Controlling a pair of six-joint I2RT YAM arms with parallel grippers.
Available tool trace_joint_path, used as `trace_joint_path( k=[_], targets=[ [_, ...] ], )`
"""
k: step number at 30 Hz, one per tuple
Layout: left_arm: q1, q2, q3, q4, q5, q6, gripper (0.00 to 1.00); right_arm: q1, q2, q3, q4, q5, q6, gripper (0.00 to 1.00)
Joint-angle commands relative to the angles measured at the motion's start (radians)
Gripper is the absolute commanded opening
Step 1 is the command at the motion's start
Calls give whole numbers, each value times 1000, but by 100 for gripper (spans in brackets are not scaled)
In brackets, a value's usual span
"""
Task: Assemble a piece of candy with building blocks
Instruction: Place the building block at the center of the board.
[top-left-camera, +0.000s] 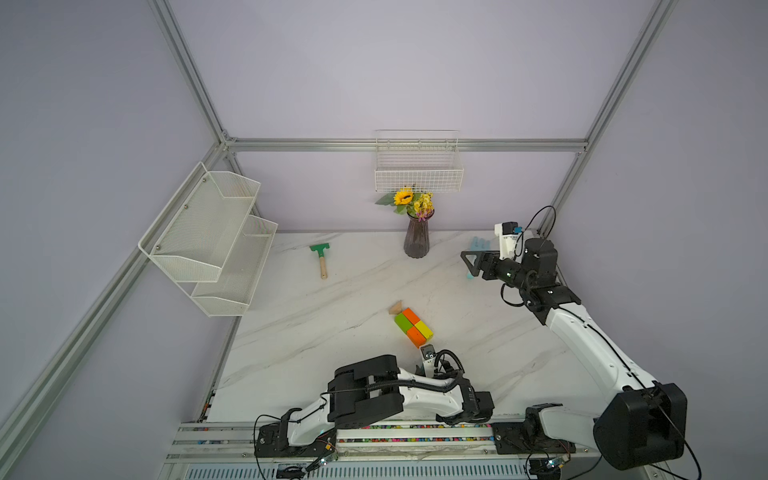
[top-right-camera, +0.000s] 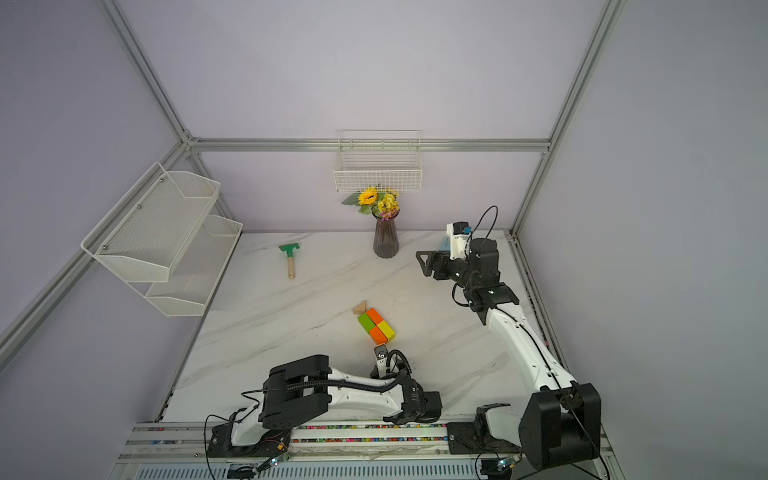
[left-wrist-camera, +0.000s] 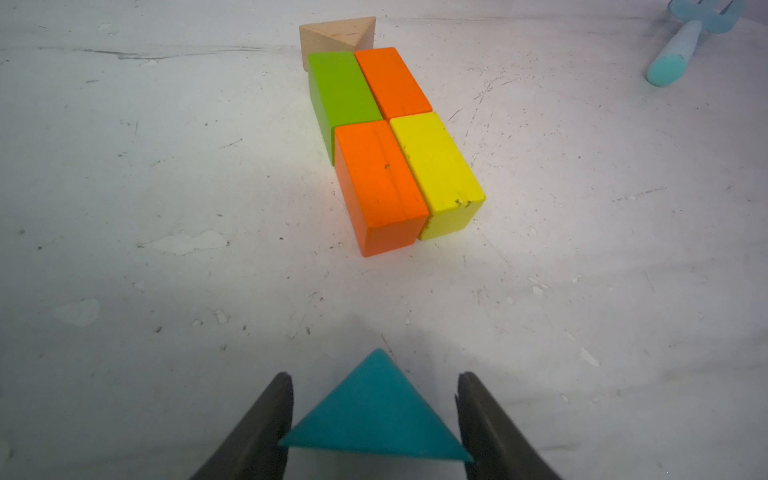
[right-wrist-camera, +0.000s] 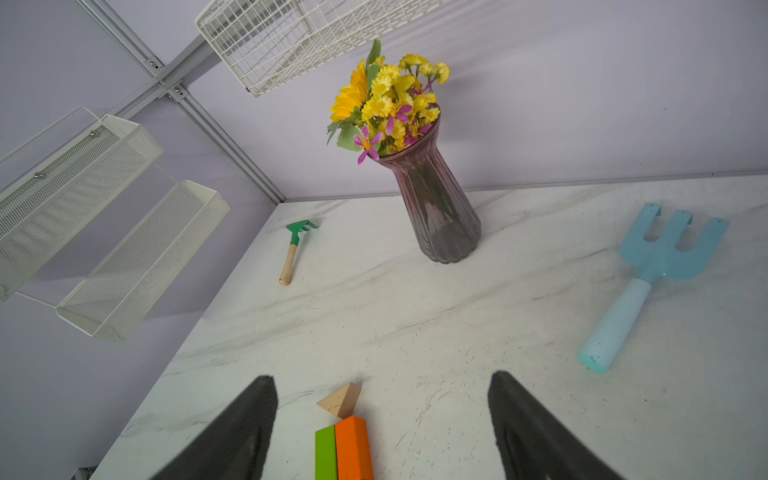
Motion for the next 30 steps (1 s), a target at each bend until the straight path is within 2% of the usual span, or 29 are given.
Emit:
trace_joint_path(
  k=[1, 4, 9, 12, 14, 21, 22, 23, 24, 27, 30],
  targets=[
    [15, -15, 3, 36, 14, -11, 11, -3, -2, 24, -24, 19, -9, 83],
    [25, -8, 9, 47, 36, 12, 12, -4, -3, 27, -32, 19, -9, 83],
    [29, 0, 27, 61, 76, 55, 27, -4, -8, 35, -42, 28, -16, 83],
    [29, 4, 46, 67, 104, 99, 29, -3, -13, 39, -51, 38, -22, 83],
    [29, 12, 59, 69, 120, 124, 35, -3, -17, 40, -57, 43, -26, 83],
    [29, 17, 72, 84, 161, 178, 32, -4, -20, 35, -62, 53, -31, 83],
    [29, 14, 69, 86, 162, 178, 37, -3, -20, 35, -61, 53, -31, 84],
    [29, 13, 62, 96, 164, 185, 77, -3, -20, 35, -62, 52, -30, 84],
    [29, 9, 55, 105, 166, 189, 84, -4, -21, 35, -62, 53, -31, 84],
    [29, -8, 23, 148, 166, 203, 87, -3, -21, 38, -62, 53, -32, 84],
    [29, -16, 13, 165, 162, 216, 97, -4, -20, 40, -65, 53, -32, 84]
  ],
)
